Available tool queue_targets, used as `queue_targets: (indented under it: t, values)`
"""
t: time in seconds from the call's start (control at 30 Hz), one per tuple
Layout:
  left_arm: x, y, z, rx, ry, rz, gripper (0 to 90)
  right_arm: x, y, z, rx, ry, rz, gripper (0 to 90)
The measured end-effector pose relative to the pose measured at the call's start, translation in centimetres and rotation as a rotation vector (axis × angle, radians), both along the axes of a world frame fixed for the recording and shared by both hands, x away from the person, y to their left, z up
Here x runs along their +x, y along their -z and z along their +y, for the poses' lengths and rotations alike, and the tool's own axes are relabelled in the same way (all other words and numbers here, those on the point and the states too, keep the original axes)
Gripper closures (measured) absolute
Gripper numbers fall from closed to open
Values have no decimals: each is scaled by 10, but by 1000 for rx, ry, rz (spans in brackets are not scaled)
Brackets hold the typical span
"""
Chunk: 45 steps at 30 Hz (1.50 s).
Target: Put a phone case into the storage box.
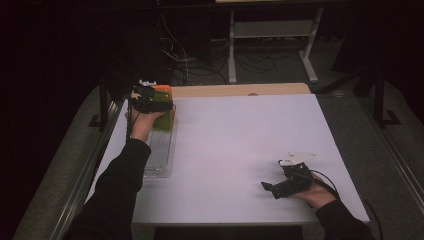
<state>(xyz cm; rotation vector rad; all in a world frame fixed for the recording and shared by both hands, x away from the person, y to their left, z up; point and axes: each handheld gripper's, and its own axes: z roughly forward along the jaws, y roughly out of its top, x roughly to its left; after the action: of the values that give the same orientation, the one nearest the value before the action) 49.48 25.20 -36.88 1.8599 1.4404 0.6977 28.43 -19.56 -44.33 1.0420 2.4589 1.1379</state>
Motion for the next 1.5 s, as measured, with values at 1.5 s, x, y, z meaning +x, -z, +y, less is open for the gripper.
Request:
queue_targets:
  t: [1.5]
  values:
    - [-82,-35,8,-102,440,33,25,-1,-8,1,18,-22,-9,0]
